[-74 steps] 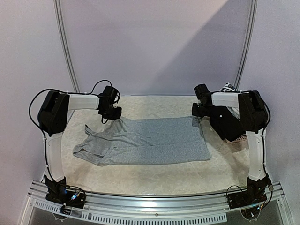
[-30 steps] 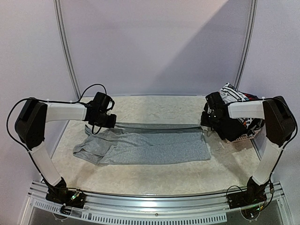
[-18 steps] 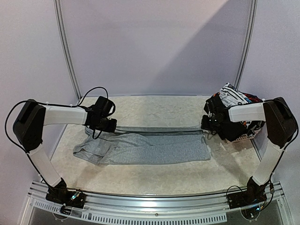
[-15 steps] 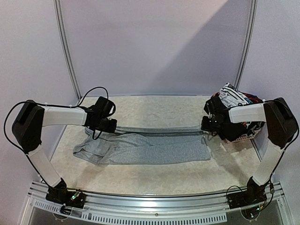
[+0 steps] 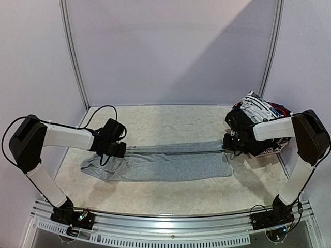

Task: Fold and stack the mixed laundry pile
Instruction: Pick up the 1/3-folded tank top from the center of the board, then rotate the rectangle-folded tank top at the center of the board.

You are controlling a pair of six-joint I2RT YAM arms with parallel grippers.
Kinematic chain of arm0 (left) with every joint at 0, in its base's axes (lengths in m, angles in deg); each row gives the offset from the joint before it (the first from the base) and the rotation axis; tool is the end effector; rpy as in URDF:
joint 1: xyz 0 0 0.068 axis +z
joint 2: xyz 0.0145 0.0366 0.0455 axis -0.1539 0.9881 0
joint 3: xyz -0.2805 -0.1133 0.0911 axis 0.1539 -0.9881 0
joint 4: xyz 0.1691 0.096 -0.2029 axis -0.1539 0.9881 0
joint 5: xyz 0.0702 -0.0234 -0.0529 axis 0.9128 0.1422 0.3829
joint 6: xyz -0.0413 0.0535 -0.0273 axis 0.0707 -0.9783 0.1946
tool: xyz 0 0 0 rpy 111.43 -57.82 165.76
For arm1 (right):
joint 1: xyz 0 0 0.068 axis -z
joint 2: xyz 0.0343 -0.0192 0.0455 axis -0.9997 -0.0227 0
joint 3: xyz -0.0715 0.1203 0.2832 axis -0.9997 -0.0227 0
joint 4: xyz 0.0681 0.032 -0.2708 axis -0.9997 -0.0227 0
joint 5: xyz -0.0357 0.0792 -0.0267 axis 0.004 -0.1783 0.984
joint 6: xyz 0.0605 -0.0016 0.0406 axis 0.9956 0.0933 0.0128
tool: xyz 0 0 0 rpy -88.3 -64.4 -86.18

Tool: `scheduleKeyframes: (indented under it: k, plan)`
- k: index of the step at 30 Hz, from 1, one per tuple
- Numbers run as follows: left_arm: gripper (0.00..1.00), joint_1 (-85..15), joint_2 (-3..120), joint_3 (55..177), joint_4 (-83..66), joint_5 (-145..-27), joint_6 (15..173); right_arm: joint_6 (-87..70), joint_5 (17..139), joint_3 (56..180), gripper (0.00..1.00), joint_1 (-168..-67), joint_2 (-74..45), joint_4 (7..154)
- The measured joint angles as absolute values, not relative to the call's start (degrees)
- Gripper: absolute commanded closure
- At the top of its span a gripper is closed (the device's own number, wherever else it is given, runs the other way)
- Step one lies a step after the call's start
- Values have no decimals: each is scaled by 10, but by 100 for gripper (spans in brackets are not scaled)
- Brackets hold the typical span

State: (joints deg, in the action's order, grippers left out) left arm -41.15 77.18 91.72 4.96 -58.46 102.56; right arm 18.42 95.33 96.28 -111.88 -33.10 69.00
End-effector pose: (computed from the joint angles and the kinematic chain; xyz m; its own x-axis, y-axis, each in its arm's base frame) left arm 0.2982 -0.1646 0.1591 -0.7943 0.1214 -0.5953 0.0895 0.9925 0.0830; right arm 0.3451 0.1370 0.1545 -0.8202 0.2451 -0.5169 0.1771 0.9680 0.1779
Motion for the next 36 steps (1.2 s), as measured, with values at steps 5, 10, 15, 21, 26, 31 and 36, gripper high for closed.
scheduleKeyframes:
  k: [5, 10, 15, 21, 26, 31, 36]
  plan:
    - [42, -418, 722, 870, 38, -577, 1047, 189, 954, 959, 82, -1120, -328, 685]
    - [45, -423, 644, 836, 36, -577, 1062, 187, 954, 959, 67, -1121, -300, 667]
    - [46, -425, 552, 814, 40, -574, 1078, 180, 954, 965, 69, -1140, -266, 638]
    - [58, -425, 549, 814, 34, -581, 1092, 157, 940, 1014, 77, -1182, -265, 624]
    - [63, -425, 654, 845, 21, -609, 1097, 141, 923, 1073, 80, -1194, -325, 638]
    - [65, -425, 750, 899, 11, -625, 1097, 137, 923, 1078, 80, -1194, -391, 640]
    - [67, -418, 817, 946, 5, -631, 1092, 138, 935, 1061, 81, -1194, -423, 644]
